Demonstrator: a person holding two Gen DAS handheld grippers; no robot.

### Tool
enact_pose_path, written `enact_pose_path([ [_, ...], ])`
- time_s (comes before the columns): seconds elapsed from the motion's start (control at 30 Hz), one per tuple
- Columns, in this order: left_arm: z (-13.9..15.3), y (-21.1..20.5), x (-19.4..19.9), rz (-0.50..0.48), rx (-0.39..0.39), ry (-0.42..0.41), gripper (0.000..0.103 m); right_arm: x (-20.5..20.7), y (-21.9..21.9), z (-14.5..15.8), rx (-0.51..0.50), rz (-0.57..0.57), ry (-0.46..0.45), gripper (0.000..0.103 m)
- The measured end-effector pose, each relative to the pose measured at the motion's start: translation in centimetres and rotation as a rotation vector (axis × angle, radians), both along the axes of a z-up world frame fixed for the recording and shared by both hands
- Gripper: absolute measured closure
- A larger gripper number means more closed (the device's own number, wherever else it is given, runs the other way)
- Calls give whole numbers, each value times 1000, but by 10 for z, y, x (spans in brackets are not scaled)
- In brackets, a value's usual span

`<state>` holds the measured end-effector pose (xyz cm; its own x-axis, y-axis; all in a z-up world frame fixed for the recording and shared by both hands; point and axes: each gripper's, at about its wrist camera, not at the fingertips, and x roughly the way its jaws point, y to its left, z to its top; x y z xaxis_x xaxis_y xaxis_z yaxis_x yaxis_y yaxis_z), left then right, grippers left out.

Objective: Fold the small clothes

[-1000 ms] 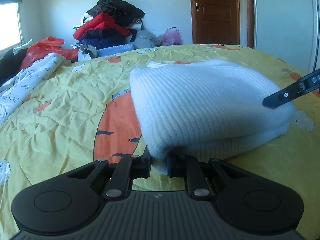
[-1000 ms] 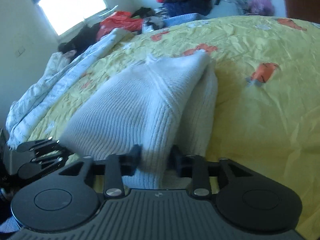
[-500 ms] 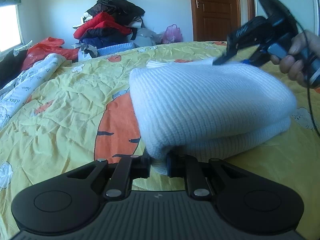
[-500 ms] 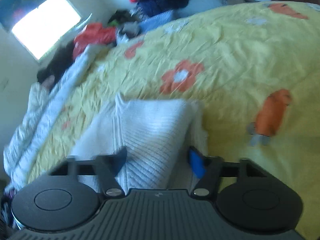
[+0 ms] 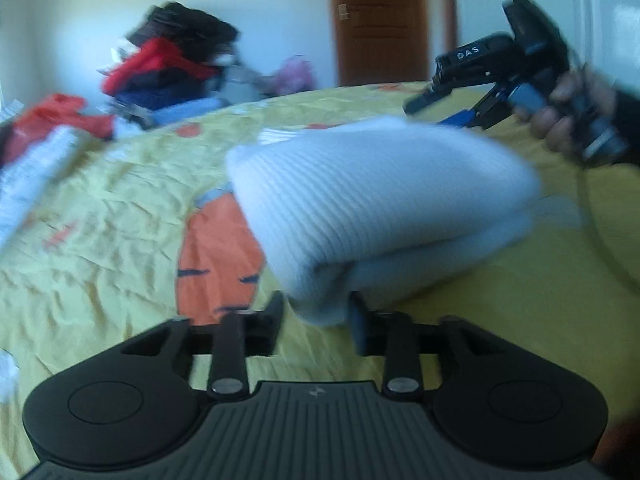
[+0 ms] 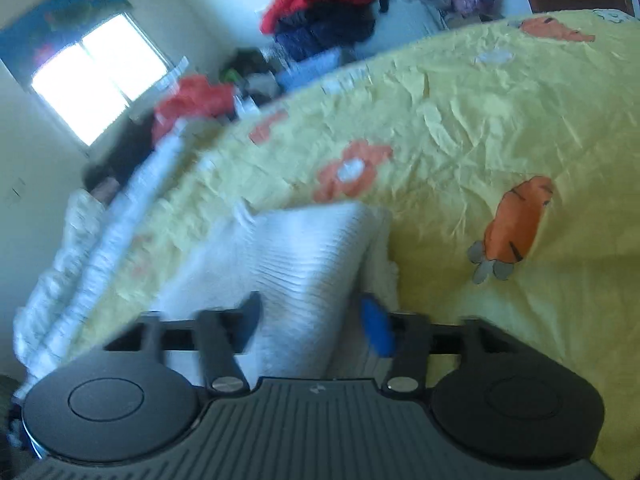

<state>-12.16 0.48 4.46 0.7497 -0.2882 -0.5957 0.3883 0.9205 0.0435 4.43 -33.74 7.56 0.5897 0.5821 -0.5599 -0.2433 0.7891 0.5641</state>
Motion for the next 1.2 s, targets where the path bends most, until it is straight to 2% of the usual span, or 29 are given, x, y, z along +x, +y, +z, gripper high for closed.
enact_pose_path([
  [0.03, 6, 11, -3, -1, -50, 4, 47, -8, -9, 4, 30, -25, -19, 10],
  [0.07, 13, 20, -5, 11, -103, 0, 36, -13, -17, 5, 55, -43, -27, 7],
  [0.13, 27, 43, 0, 63, -250, -9, 28, -15, -29, 3, 76, -50, -9, 8],
  [0.17, 33, 55, 10, 96, -348, -3, 27, -13, -29, -1, 65, -43, 11, 8],
  [0.23, 36, 64, 37, 148, -481, 32, 27, -7, -22, -9, 14, -40, 49, 10],
  [0.3, 30, 59, 75, 150, -524, 94, 27, 4, -9, -21, -7, -7, 98, 11],
  [0.33, 23, 53, 95, 159, -524, 140, 27, 7, -4, -26, 3, 7, 115, 15],
  [0.37, 13, 45, 119, 173, -517, 202, 28, 11, 1, -32, 35, 17, 127, 29],
  [0.4, 6, 39, 136, 180, -516, 240, 28, 12, 2, -35, 79, 26, 124, 35],
  [0.43, 3, 33, 146, 182, -524, 243, 34, 13, 4, -33, 78, 20, 111, 41],
  [0.47, 7, 25, 151, 190, -502, 230, 35, 10, 4, -27, 54, 24, 78, 58],
  [0.5, 12, 14, 153, 185, -451, 211, 37, 6, 3, -19, 28, 29, 42, 66],
  [0.53, 15, 4, 153, 170, -402, 193, 38, 2, -3, -17, 23, 29, 29, 69],
  [0.6, 13, -12, 150, 145, -317, 149, 38, 5, -18, -30, 19, 14, 56, 71],
  [0.63, 9, -17, 149, 141, -281, 123, 37, 6, -23, -39, 46, 5, 70, 71],
  [0.7, 8, -14, 146, 162, -293, 121, 37, 3, -25, -43, 83, -27, 72, 66],
  [0.73, 10, -11, 143, 172, -301, 121, 37, 0, -22, -40, 68, -46, 62, 50],
  [0.77, 12, -7, 138, 179, -310, 112, 37, -3, -19, -36, 46, -64, 52, 40],
  [0.87, 24, 2, 105, 199, -282, 31, 38, -25, -15, -15, -21, -98, -8, 41],
  [0.93, 34, -3, 80, 186, -211, -63, 38, -46, -12, 5, -51, -102, -96, 42],
  [0.97, 39, -11, 68, 164, -163, -128, 38, -60, -5, 17, -53, -82, -151, 42],
  [1.03, 41, -31, 54, 90, -77, -204, 38, -74, 12, 30, -53, -16, -204, 40],
  [1.1, 30, -56, 52, 0, 43, -203, 37, -79, 41, 33, -125, 67, -226, 37],
  [1.13, 20, -67, 54, -31, 112, -184, 38, -76, 54, 27, -190, 106, -223, 36],
  [1.2, -1, -76, 52, -58, 182, -225, 37, -67, 68, 2, -304, 132, -170, 40],
])
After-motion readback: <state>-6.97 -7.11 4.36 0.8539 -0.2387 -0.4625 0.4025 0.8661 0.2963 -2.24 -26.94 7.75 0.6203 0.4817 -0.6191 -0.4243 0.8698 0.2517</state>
